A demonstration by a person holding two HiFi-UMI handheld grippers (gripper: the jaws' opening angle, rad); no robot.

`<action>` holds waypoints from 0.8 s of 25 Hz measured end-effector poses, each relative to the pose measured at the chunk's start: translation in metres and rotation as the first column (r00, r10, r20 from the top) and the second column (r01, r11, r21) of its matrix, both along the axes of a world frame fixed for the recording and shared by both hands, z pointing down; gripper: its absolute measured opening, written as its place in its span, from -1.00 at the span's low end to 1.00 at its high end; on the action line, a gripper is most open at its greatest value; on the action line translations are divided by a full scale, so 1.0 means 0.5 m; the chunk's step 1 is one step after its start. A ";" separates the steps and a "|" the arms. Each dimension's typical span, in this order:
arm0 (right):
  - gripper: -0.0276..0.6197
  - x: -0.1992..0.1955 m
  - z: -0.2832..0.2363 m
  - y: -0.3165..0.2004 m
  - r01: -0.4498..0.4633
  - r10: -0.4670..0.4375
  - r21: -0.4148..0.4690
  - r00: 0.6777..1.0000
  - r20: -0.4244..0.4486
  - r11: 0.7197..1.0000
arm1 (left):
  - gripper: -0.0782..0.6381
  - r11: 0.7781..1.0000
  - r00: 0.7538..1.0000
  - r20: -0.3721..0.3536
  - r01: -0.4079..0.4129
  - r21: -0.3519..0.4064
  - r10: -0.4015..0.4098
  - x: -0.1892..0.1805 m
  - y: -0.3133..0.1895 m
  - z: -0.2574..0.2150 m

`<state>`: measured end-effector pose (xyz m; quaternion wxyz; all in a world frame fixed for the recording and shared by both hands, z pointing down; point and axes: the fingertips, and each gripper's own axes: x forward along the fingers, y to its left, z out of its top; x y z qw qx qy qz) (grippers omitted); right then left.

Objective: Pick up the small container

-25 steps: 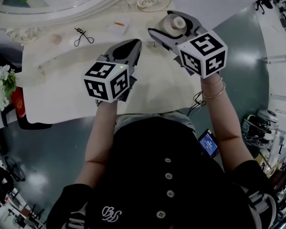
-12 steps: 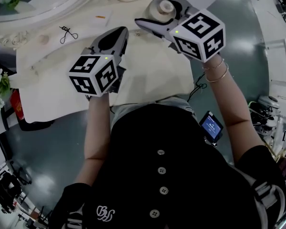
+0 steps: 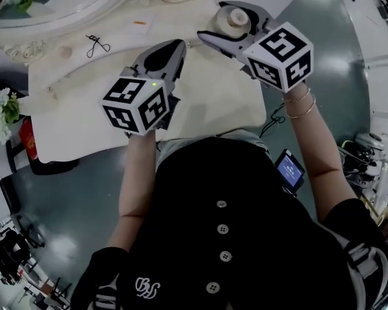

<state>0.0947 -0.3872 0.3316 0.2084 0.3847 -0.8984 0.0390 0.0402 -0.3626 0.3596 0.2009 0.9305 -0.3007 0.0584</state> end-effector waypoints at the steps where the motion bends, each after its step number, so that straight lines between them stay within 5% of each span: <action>1: 0.14 0.004 0.002 0.003 -0.012 0.012 -0.001 1.000 0.008 1.000 | -0.75 1.000 1.000 0.000 -0.009 -0.003 0.009 0.007 0.007 0.002; 13: 0.14 -0.007 0.034 0.048 -0.077 0.081 -0.030 0.979 0.187 0.997 | -0.75 1.000 0.999 0.037 -0.006 0.002 0.006 0.003 0.025 0.015; 20: 0.14 -0.024 0.065 0.073 -0.078 0.084 -0.039 0.977 0.196 0.996 | -0.75 1.000 0.997 0.081 0.007 -0.025 -0.005 -0.010 0.039 0.053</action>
